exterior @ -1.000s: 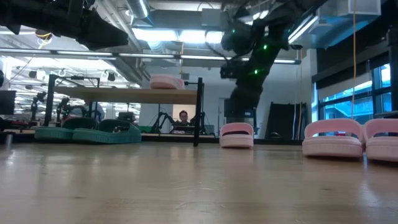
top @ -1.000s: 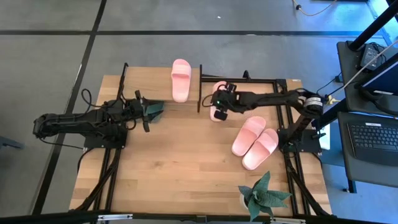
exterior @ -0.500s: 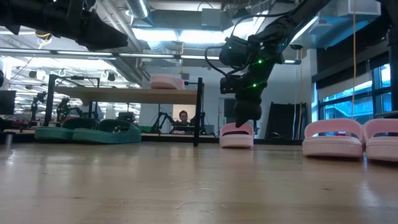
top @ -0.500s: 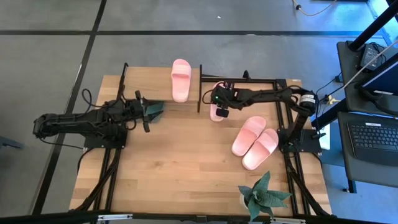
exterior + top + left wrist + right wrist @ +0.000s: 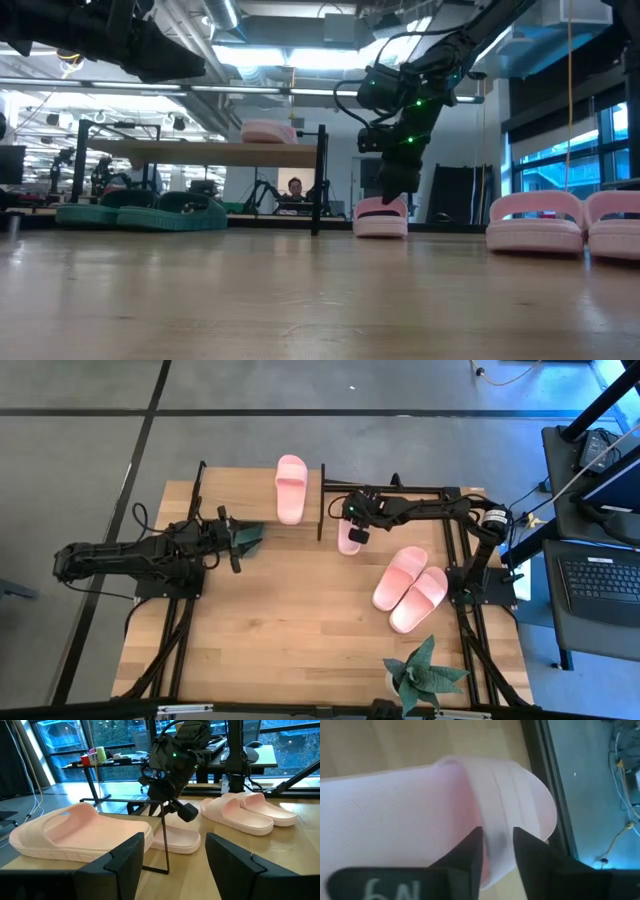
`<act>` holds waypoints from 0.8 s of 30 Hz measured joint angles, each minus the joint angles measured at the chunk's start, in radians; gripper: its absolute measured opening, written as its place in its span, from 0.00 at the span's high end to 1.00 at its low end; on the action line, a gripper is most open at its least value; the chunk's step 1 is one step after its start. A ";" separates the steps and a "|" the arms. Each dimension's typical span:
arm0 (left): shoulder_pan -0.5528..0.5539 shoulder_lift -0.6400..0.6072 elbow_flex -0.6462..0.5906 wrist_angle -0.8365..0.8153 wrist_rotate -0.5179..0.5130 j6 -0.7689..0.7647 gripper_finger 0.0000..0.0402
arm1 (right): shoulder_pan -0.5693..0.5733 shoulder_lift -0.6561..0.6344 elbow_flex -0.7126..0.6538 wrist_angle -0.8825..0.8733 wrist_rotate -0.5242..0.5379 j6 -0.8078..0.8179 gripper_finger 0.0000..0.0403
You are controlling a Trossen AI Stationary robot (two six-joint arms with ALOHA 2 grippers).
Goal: Pick and place slides into the shelf
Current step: Put the pink slide on the shelf
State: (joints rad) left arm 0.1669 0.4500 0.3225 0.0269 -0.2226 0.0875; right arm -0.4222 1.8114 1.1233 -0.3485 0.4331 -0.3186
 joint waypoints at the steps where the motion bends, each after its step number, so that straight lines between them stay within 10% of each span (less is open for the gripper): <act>1: 0.000 0.000 0.000 0.000 0.000 0.000 0.49 | -0.001 0.000 0.000 0.000 -0.002 0.002 0.78; 11: 0.000 0.000 0.000 -0.005 0.000 -0.007 0.49 | 0.000 0.000 0.011 -0.029 -0.029 0.037 0.97; 24: 0.000 0.000 0.000 -0.045 0.002 -0.033 0.49 | 0.089 -0.063 0.392 -0.638 -0.023 0.186 0.99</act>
State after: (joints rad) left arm 0.1665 0.4503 0.3225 -0.0185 -0.2203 0.0544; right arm -0.3331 1.7480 1.5151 -0.9864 0.4096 -0.1323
